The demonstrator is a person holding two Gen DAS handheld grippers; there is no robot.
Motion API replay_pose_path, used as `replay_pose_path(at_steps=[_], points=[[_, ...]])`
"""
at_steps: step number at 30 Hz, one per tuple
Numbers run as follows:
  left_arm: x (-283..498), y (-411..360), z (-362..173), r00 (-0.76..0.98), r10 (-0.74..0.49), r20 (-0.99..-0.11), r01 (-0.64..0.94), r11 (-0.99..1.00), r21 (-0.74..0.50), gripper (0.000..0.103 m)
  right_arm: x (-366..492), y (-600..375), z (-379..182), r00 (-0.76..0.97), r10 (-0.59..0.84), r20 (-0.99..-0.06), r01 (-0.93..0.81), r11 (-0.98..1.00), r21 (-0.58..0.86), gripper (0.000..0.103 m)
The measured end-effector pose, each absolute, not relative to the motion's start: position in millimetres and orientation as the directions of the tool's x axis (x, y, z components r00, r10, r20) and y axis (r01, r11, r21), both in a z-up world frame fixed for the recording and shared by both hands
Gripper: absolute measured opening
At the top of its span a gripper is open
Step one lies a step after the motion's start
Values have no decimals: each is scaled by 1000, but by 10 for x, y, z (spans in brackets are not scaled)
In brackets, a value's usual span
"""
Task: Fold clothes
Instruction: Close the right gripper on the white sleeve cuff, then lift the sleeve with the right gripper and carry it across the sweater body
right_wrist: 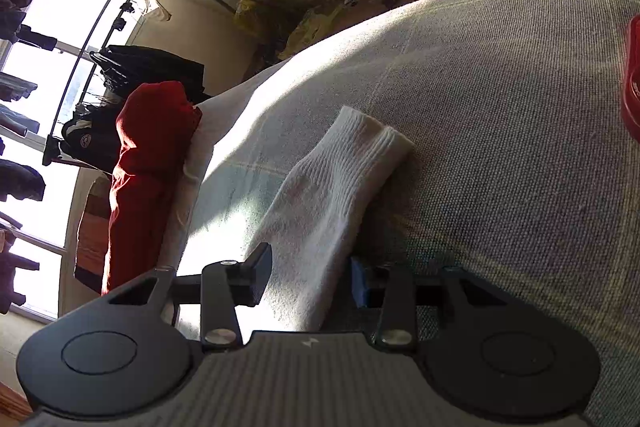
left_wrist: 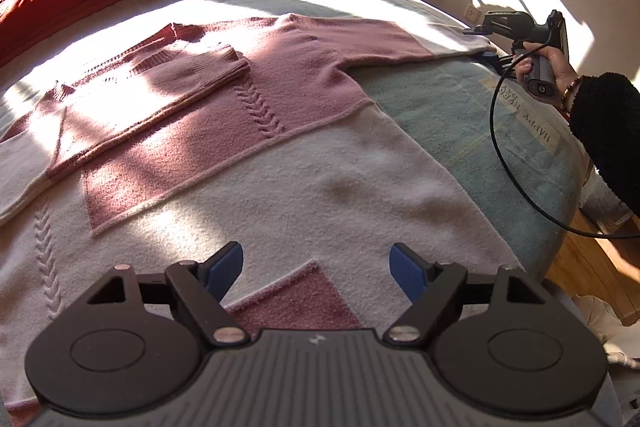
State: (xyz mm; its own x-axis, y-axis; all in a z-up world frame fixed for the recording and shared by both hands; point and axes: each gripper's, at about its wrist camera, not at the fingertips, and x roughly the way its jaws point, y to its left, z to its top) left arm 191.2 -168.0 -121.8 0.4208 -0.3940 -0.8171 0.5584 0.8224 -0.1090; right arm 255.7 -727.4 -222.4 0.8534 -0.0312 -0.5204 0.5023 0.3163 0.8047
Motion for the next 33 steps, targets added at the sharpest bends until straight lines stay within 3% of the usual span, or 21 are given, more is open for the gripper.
replay_pose_path(at_steps=[7, 9, 11, 19, 33], points=[[1924, -1687, -1243, 423, -389, -819, 559, 823, -102, 80, 2640, -7296, -2233, 859, -67, -508, 498, 344, 796, 43], [1923, -1679, -1240, 426, -390, -816, 558, 823, -102, 80, 2677, -7281, -2204, 838, -83, -539, 528, 374, 763, 33], [1908, -1660, -1226, 426, -404, -810, 565, 818, -111, 80, 2702, -7256, -2172, 819, -97, -565, 551, 403, 730, 8], [1875, -1509, -1149, 451, -394, -800, 544, 833, -104, 80, 2795, -7115, -1953, 778, -142, -611, 591, 496, 637, 8], [1647, -1213, -1006, 479, -417, -772, 558, 824, -99, 81, 3023, -6444, -963, 815, -92, -573, 458, 707, 539, 8]])
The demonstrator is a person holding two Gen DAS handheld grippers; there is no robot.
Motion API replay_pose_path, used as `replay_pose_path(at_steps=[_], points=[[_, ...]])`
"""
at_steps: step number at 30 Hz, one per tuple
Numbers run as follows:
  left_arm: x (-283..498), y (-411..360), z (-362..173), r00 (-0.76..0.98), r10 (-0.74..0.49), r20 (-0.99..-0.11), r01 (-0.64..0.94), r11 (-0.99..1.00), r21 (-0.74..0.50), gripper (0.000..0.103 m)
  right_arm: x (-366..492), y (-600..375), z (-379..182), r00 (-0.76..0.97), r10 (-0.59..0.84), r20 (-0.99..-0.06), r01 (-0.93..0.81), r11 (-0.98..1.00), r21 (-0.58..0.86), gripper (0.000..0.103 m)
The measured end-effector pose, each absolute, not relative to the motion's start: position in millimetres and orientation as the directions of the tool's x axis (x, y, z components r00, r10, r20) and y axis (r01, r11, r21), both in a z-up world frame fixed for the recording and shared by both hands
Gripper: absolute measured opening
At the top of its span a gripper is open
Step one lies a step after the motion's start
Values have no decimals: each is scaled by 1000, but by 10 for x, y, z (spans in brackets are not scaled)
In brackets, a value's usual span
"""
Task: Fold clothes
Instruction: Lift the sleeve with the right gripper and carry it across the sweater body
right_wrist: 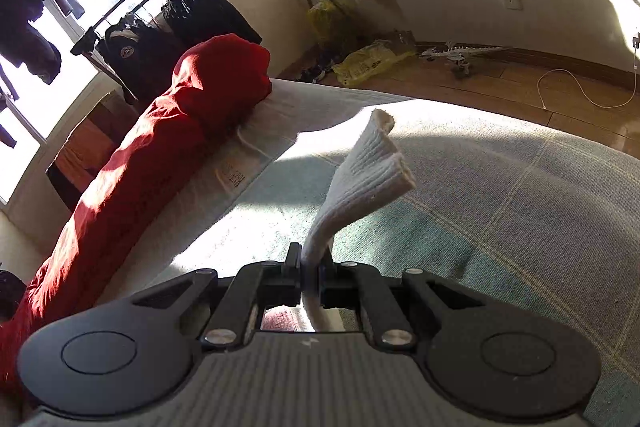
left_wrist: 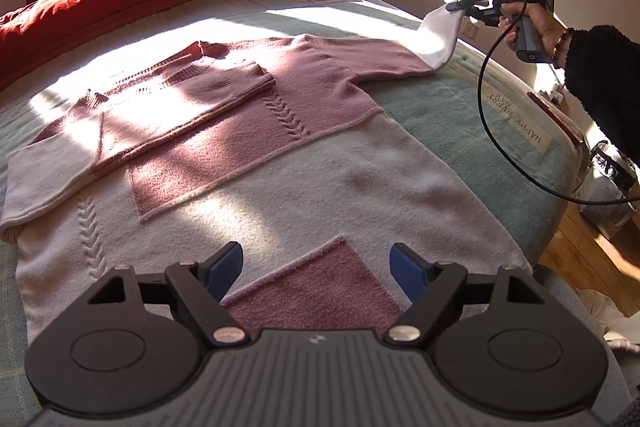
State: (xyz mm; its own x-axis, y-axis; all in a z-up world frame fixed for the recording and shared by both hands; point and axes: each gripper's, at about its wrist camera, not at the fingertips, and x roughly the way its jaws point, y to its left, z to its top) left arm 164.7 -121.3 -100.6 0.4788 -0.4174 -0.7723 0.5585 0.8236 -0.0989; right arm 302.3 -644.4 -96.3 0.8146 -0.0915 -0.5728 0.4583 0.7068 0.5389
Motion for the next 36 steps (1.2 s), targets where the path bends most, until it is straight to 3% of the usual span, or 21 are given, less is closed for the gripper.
replay_pose_path(at_steps=[21, 28, 36], points=[[1370, -512, -843, 597, -404, -693, 517, 854, -53, 90, 3563, -4632, 16, 817, 87, -570, 198, 886, 419, 8], [1329, -390, -851, 552, -497, -669, 596, 797, -99, 90, 3681, -4187, 150, 803, 114, -585, 147, 913, 380, 8], [1397, -230, -882, 576, -483, -660, 583, 808, -83, 91, 3809, -3741, 221, 783, 147, -605, 88, 936, 341, 8]])
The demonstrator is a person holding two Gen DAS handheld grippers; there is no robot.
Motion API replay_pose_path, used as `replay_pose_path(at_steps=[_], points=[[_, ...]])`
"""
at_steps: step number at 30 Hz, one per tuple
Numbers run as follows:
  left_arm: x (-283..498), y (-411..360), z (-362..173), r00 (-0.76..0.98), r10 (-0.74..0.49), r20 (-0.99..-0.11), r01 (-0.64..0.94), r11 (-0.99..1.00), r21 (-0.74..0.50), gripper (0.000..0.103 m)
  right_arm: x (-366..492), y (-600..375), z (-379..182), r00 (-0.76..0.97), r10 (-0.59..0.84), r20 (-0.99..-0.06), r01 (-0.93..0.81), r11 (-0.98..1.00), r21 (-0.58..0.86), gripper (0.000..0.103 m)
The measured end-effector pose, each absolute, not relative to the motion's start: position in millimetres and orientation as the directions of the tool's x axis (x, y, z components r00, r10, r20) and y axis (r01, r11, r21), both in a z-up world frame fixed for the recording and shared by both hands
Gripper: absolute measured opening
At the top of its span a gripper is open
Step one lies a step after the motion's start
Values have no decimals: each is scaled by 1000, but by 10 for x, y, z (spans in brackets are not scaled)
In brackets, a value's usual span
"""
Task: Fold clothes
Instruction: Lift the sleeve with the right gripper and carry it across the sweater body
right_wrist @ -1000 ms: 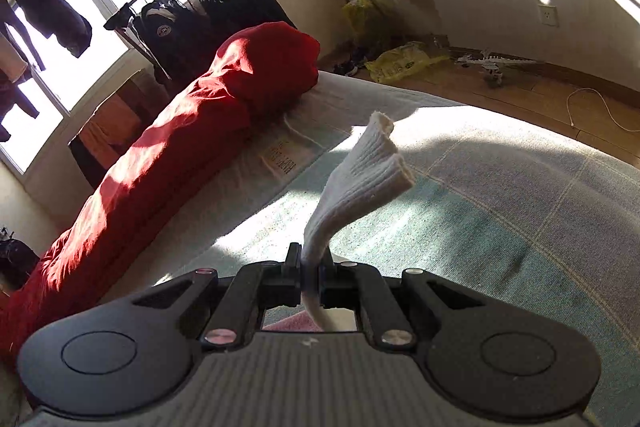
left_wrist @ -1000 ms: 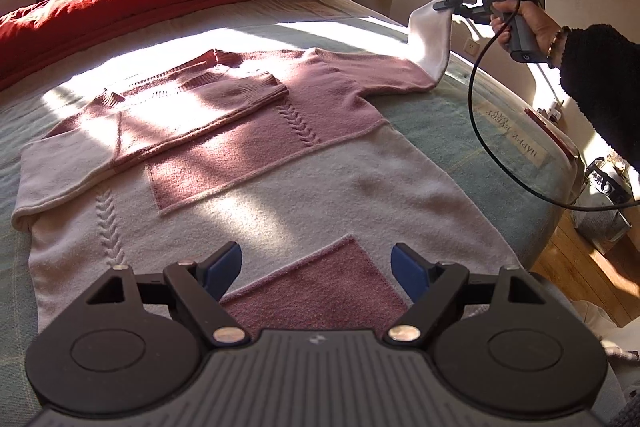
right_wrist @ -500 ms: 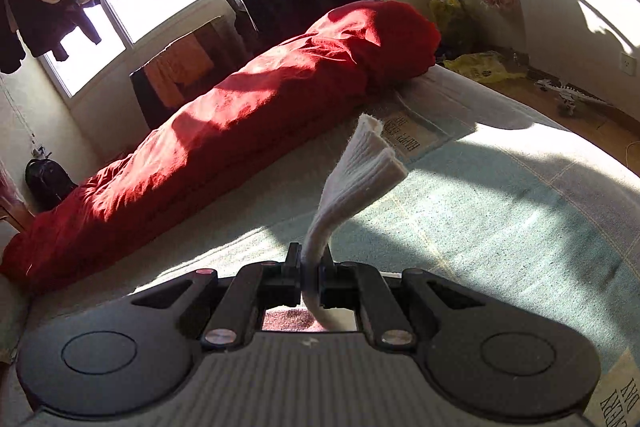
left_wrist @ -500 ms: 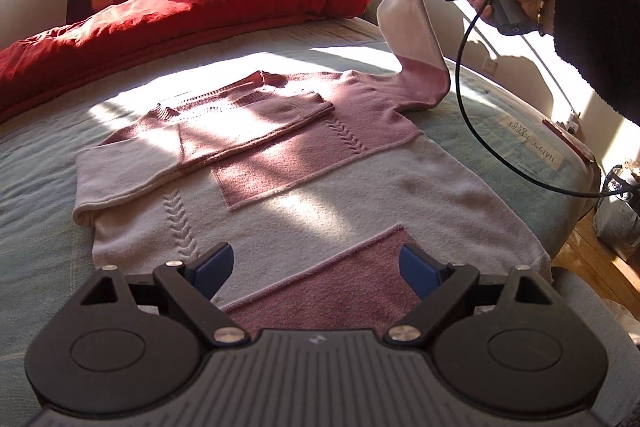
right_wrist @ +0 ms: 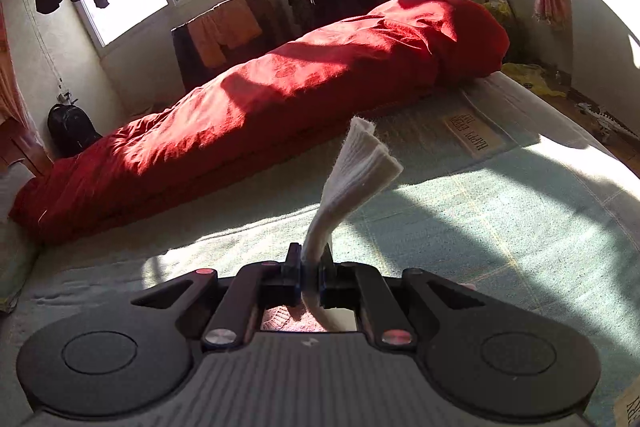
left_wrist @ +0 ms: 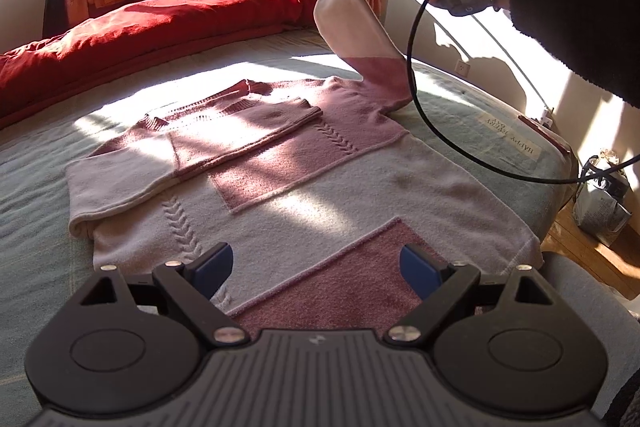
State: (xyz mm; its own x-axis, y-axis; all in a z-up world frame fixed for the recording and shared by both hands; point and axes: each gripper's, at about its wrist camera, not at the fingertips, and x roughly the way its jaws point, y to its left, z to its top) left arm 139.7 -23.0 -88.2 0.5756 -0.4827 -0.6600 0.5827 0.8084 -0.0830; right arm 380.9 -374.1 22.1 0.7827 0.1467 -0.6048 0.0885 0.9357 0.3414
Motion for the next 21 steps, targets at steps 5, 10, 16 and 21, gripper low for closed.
replay_pose_path(at_steps=[5, 10, 16, 21], points=[[1395, -119, -887, 579, -483, -657, 573, 814, -94, 91, 3914, -3474, 245, 768, 154, -621, 68, 946, 318, 8], [1384, -7, -869, 593, -472, -653, 558, 825, -89, 91, 3987, -3199, 258, 758, 178, -628, 32, 951, 308, 8], [1376, 142, -852, 606, -477, -637, 535, 837, -118, 91, 4047, -2894, 254, 739, 203, -643, -11, 957, 290, 8], [1369, 214, -864, 617, -459, -639, 514, 850, -115, 92, 4080, -2658, 247, 721, 230, -654, -57, 960, 274, 8]])
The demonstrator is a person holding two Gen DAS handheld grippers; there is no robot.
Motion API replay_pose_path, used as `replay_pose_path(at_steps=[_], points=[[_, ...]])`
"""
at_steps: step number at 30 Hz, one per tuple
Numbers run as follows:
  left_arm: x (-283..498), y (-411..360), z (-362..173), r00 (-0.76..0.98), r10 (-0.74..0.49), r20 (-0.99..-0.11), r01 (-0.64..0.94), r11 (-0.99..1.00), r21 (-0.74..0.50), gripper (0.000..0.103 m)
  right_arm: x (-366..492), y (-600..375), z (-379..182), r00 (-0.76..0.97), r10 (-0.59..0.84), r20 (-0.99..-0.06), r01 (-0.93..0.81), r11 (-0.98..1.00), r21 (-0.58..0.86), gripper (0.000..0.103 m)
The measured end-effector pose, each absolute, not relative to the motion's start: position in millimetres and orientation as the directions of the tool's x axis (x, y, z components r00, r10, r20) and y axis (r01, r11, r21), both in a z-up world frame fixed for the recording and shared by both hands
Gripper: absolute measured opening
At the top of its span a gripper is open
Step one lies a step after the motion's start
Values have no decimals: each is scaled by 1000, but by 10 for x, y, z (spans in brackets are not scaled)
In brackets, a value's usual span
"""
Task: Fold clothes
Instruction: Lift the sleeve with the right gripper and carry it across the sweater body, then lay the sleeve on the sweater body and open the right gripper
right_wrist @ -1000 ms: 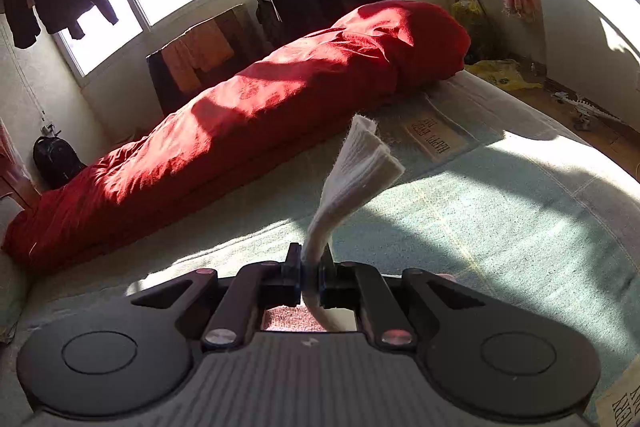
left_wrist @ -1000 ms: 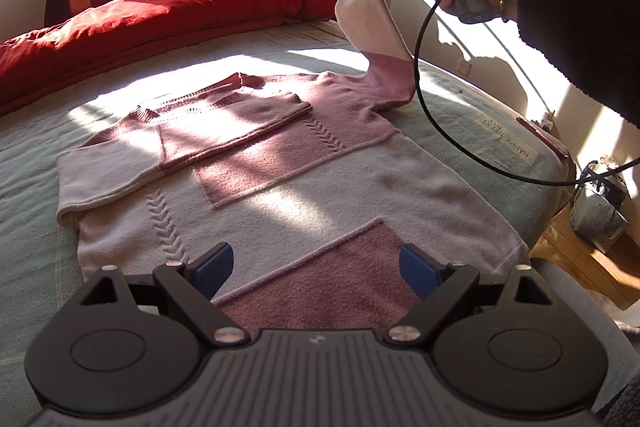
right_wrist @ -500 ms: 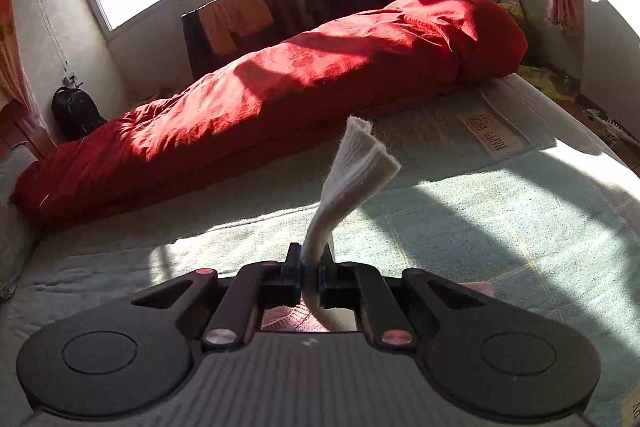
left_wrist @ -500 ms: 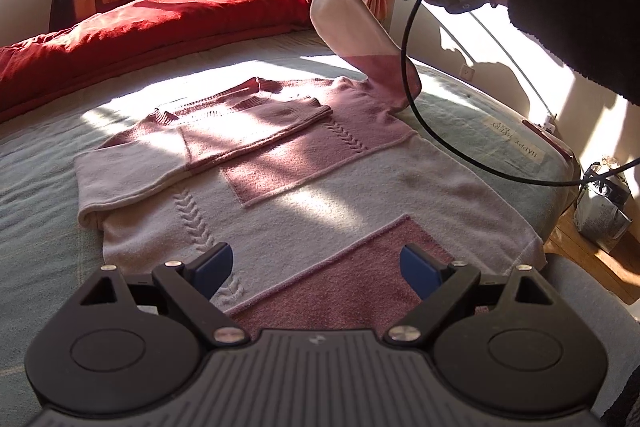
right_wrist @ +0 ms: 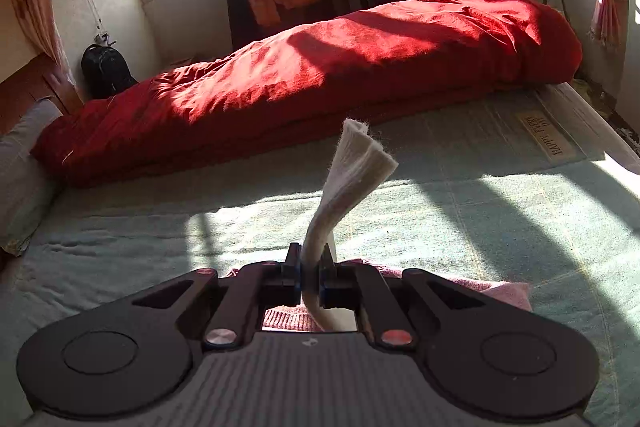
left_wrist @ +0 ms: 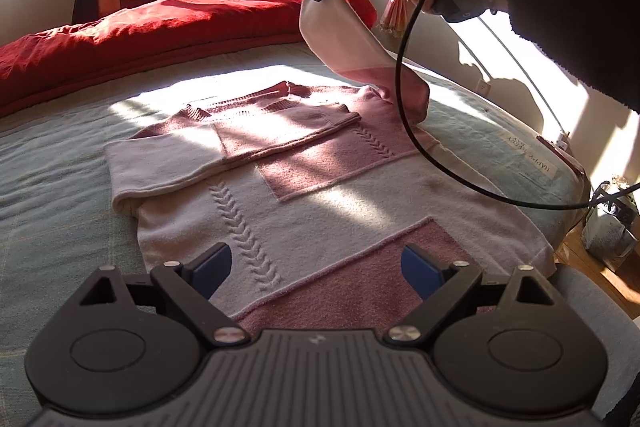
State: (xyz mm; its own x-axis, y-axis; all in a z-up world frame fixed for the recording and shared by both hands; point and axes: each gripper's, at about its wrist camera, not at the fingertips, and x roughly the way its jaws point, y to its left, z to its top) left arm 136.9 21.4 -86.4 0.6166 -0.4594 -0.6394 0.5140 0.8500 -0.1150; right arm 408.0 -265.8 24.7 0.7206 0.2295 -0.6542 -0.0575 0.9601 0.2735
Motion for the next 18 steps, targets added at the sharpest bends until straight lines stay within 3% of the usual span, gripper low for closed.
replay_pose_path(at_steps=[18], points=[[1359, 407, -938, 617, -474, -628, 484, 858, -172, 92, 4173, -1744, -155, 607, 259, -752, -231, 962, 145, 8]])
